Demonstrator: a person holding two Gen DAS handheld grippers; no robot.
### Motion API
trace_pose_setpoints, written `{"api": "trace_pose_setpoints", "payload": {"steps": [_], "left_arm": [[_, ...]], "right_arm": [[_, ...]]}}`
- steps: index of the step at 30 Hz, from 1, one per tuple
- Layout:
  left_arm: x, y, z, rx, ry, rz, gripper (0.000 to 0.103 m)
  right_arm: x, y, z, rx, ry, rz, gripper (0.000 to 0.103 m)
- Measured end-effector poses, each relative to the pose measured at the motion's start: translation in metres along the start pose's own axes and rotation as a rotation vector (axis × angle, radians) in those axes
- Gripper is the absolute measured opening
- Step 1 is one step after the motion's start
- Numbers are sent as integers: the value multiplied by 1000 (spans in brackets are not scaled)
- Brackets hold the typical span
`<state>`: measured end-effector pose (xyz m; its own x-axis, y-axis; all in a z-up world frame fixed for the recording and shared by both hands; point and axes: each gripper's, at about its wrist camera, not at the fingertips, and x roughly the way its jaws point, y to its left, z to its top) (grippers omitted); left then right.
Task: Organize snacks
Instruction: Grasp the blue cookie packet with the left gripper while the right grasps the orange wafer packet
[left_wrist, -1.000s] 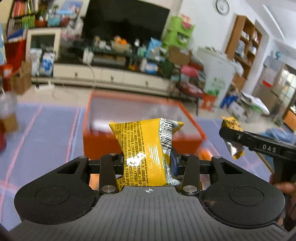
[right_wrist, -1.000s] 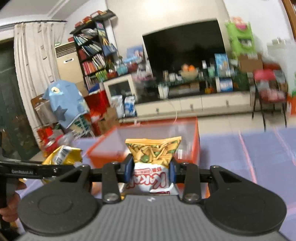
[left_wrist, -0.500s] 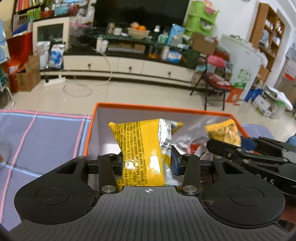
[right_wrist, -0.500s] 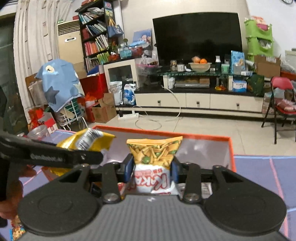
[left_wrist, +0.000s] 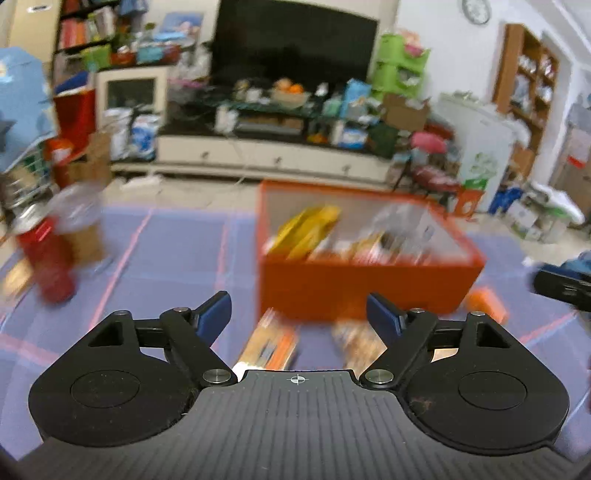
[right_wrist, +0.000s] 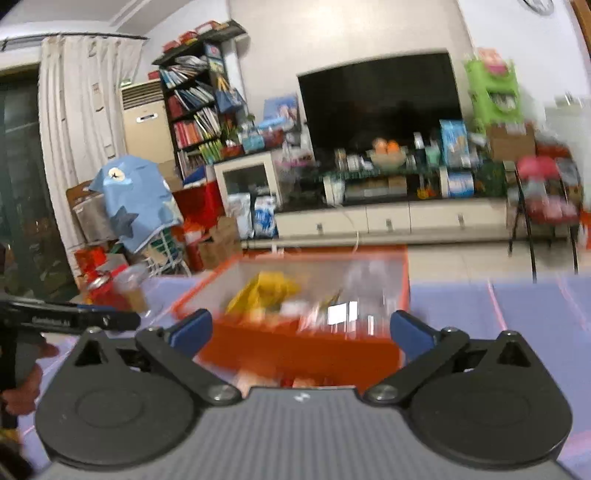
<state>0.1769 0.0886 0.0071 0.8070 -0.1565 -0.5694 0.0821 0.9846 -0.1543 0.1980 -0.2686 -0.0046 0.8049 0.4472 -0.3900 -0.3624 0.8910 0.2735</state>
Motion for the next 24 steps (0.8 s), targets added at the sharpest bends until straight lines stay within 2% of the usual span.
{"api": "trace_pose_setpoints", "payload": {"steps": [3,5,7,8,10,13,16,17,18,19,20,24], "left_arm": [[-12,12,-46,15,82,61,48],[-18,17,-69,38,136,109,43],[-23,19,-86,31,175,110,43],[-25,19,-92,23,182,92,43],[-22,12,-95,52,184,70,43],[-3,4,-87,128,195,89,43],[24,8,-77,130,254,55,41],[33,10,-75,122,277,61,31],[40,12,-76,112,293,72,27],[40,13,-76,109,272,85,16],[38,13,-77,98,269,82,10],[24,7,-86,31,271,-23,9]], "right_arm": [[-22,-11,-47,123,52,4,102],[-28,-22,-74,184,68,-25,102],[-23,-36,-79,276,130,-51,102],[-23,-41,-78,307,121,-35,102],[-26,-47,-74,322,84,-43,102],[-28,-52,-73,351,88,-67,102],[-27,-55,-74,368,102,-58,102],[-27,-55,-74,355,106,-70,102],[-27,-56,-74,344,110,-78,102],[-26,-56,-74,334,117,-86,102],[-24,-57,-74,331,129,-94,102],[-16,-65,-79,350,187,-123,102]]}}
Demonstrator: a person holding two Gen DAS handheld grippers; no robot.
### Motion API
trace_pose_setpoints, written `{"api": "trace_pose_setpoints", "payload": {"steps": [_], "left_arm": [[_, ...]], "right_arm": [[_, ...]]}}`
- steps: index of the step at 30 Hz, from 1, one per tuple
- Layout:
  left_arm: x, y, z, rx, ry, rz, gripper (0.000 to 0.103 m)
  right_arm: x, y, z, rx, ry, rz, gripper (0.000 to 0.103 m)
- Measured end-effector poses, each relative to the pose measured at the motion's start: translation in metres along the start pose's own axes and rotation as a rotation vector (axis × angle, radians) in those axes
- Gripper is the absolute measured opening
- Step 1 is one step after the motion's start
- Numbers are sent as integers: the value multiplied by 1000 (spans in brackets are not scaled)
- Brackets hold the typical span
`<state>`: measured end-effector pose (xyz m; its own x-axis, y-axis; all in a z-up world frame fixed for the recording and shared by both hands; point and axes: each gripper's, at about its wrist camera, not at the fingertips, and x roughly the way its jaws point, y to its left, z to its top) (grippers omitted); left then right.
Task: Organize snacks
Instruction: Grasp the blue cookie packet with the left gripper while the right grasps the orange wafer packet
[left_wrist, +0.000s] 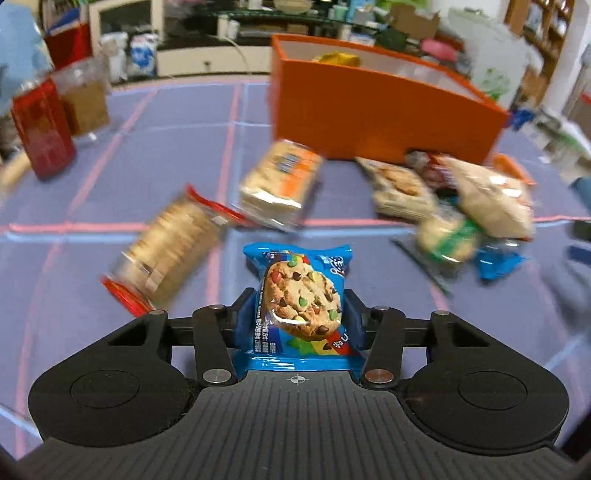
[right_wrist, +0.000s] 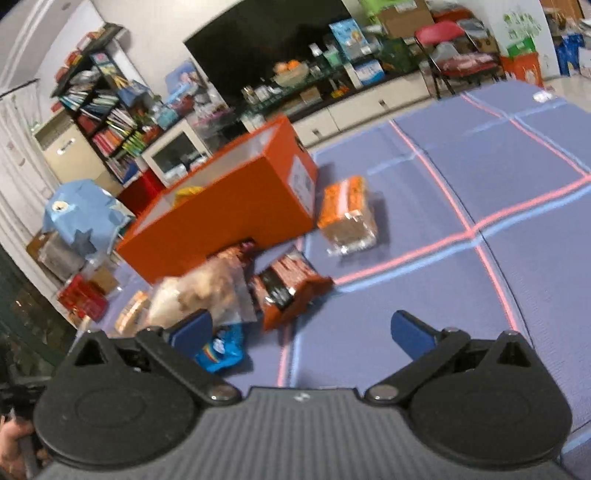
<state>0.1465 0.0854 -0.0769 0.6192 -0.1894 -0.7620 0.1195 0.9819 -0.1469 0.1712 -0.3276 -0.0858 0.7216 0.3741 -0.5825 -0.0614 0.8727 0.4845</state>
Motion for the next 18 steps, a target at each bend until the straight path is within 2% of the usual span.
{"api": "trace_pose_setpoints", "payload": {"steps": [4,6,8,10,14,15,17,18], "left_arm": [[-7,-17,-14,42,-11,-22,10],[-6,-19,-11,42,-15,-33,17],[-4,-15,-7,9,-21,-49,35],[-3,-10,-4,-21,-29,-54,43],[-1,-4,-3,-54,-29,-48,47],[0,-3,-3,-58,-26,-43,48],[0,-3,-3,-55,-30,-41,49],[0,-3,-3,-54,-32,-37,49]], "right_arm": [[2,4,-1,-62,-11,-45,102],[4,11,5,-112,-28,-63,102],[7,21,20,-174,-61,-105,102],[14,28,37,-232,-94,-135,102],[57,33,69,-294,-90,-212,102],[71,30,74,-298,-69,-232,98],[91,24,77,-295,-28,-244,83],[98,20,77,-289,-14,-247,70]]}}
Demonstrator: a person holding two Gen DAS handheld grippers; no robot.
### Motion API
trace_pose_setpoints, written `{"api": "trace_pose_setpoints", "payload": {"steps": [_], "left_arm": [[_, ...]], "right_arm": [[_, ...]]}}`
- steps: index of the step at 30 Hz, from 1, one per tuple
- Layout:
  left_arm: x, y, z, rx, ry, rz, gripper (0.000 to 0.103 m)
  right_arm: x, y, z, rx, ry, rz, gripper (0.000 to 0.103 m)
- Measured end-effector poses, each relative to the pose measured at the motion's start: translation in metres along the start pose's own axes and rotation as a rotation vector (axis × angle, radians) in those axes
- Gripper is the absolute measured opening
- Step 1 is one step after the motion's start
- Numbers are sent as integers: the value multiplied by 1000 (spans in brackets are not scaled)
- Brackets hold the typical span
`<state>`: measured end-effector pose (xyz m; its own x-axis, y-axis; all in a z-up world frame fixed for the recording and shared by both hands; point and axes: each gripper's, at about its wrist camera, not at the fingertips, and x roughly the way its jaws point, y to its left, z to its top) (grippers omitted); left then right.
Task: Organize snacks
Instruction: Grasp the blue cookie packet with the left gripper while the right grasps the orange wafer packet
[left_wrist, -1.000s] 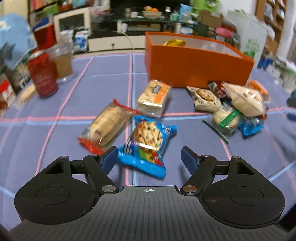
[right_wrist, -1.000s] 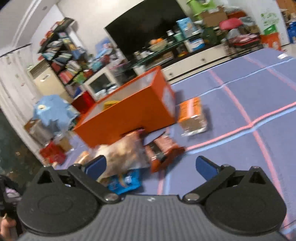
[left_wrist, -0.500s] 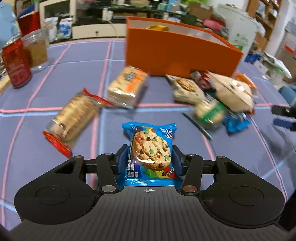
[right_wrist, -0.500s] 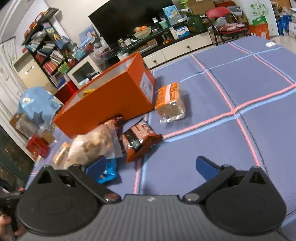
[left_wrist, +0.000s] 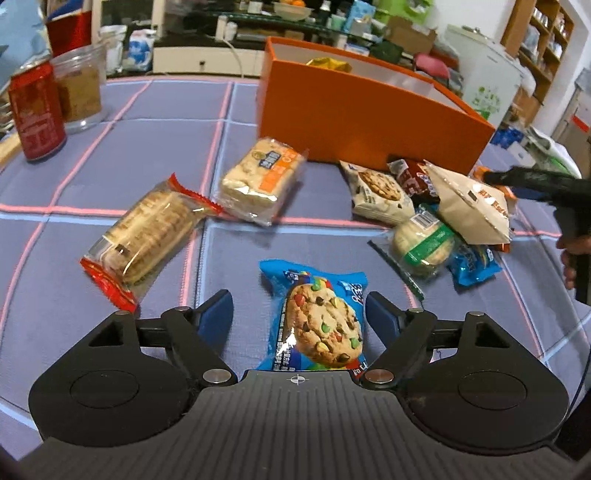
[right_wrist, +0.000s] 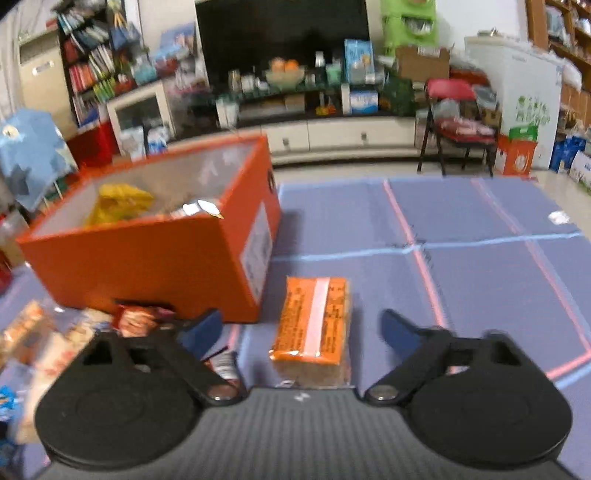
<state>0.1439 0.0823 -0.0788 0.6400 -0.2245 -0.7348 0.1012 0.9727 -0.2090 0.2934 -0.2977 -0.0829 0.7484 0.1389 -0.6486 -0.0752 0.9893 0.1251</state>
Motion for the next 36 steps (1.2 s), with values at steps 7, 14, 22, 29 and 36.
{"api": "trace_pose_setpoints", "payload": {"steps": [7,14,22,29,36], "left_arm": [[3,-4,1,39,-3,25,51],[-6,-8,-3,65,-11,-7,55],[3,-20,-8,139,21,22,54],[13,-26,-10,184,45,103,79],[14,-25,-10,173,42,115,79]], "right_arm": [[-8,-11,-20,-12,22,-13,44],[-78,-5,-78,14,24,-3,45],[-103,-2,-105,88,-18,79,78],[-95,26,-112,-96,-4,19,92],[-96,27,-117,-128,7,-16,92]]}}
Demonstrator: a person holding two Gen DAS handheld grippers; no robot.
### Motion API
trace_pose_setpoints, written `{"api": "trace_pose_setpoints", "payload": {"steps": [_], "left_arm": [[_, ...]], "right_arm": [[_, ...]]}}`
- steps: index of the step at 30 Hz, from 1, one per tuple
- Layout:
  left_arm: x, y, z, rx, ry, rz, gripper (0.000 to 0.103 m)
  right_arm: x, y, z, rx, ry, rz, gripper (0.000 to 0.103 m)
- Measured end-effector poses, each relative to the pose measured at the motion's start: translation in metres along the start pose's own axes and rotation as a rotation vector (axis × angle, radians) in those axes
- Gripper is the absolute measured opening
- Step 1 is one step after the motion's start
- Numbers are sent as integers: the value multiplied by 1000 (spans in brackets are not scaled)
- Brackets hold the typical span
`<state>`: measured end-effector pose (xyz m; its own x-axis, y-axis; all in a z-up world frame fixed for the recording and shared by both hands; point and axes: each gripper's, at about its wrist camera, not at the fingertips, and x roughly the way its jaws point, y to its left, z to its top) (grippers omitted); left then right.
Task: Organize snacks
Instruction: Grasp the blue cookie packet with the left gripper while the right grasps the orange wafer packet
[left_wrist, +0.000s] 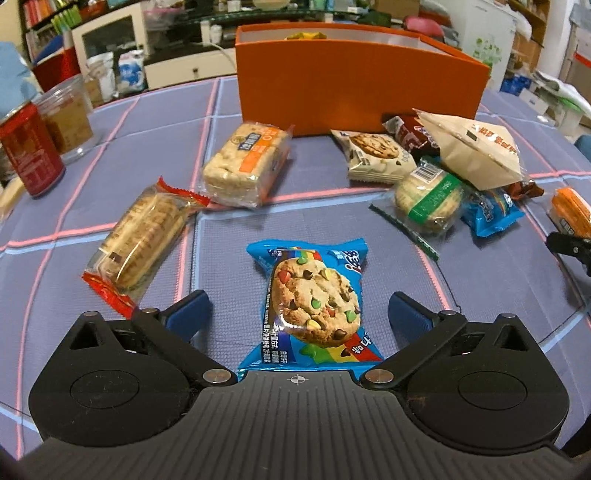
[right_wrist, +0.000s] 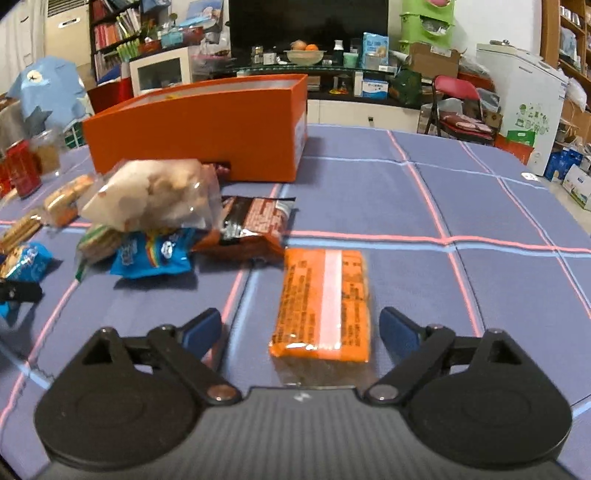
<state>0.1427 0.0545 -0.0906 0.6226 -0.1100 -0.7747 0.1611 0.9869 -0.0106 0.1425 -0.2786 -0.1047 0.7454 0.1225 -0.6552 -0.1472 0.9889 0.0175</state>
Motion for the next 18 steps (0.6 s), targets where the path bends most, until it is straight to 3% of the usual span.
{"api": "trace_pose_setpoints", "payload": {"steps": [4,7,9,12,15,16,17,18], "left_arm": [[0,1,1,-4,-5,3,79],[1,2,1,-3,-4,2,79],[0,1,2,-12,-7,18,78],[-3,-5,1,21,-29,25,71],[-3,-7,1,36,-36,18,71],[-2,-4,1,22,-31,4,67],[-2,-1,1,6,-32,-9,57],[-5,1,1,9,-47,-2,46]], "right_arm": [[-4,-5,-11,-19,-47,20,92],[-1,-7,4,-9,36,-14,92],[-5,-7,6,-17,5,-45,92],[-5,-10,7,2,-6,-3,90],[1,-17,7,45,0,-1,79],[1,-19,9,47,-7,-9,65],[-1,-20,9,47,-16,-10,51],[-2,-20,9,47,-19,-10,44]]}}
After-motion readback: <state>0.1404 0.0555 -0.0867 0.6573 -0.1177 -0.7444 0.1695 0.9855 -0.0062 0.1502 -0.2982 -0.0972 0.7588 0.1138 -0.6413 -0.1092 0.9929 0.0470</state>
